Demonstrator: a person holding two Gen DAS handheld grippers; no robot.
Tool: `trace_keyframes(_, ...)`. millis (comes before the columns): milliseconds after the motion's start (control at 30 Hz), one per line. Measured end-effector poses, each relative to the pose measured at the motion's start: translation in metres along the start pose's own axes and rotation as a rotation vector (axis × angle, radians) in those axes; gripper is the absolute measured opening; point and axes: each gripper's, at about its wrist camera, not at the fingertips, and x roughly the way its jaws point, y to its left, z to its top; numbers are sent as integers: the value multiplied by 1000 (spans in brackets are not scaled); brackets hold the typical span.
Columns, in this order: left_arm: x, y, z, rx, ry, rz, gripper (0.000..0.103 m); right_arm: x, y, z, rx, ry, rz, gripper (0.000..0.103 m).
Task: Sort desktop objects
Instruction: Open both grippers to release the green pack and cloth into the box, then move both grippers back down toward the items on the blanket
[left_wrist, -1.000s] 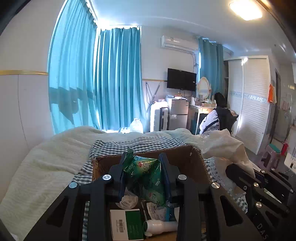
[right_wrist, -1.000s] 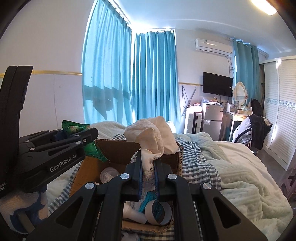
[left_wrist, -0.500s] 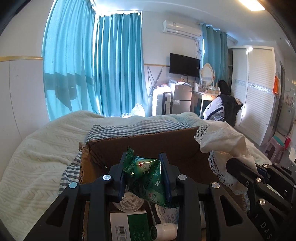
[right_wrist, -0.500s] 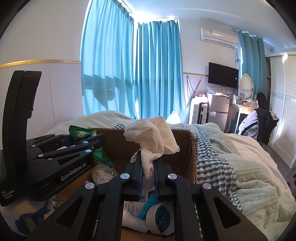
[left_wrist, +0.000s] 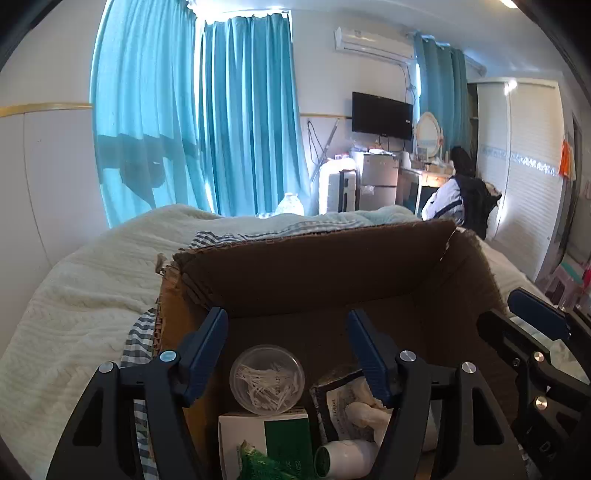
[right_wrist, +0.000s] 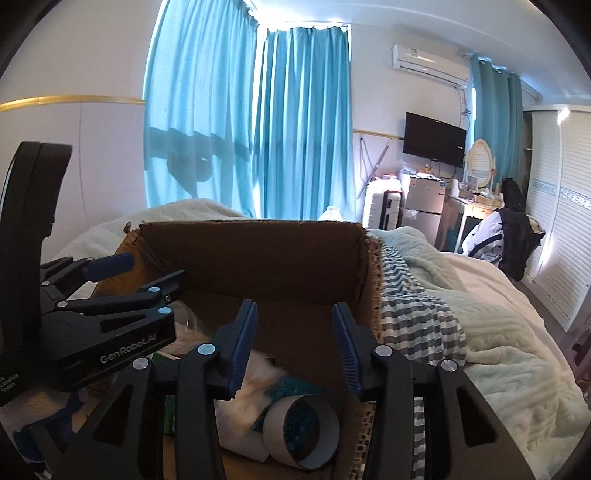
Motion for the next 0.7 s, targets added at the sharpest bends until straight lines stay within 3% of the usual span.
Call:
trace_keyframes(367, -55, 8, 26, -53, -75, -21, 85, -53, -9, 19, 34, -63, -14, 49)
trace_keyframes(567, -94, 4, 31, -80, -125, -24, 98, -96, -13, 28, 85, -118, -14, 63)
trace_keyframes(633, -107, 2, 27, -84, -132, -25, 103, -107, -12, 25, 87, -125, -17, 73)
trace_keyframes(700, -116, 0, 22, -85, -133, -12, 103, -114, -12, 23, 70, -115, -20, 73)
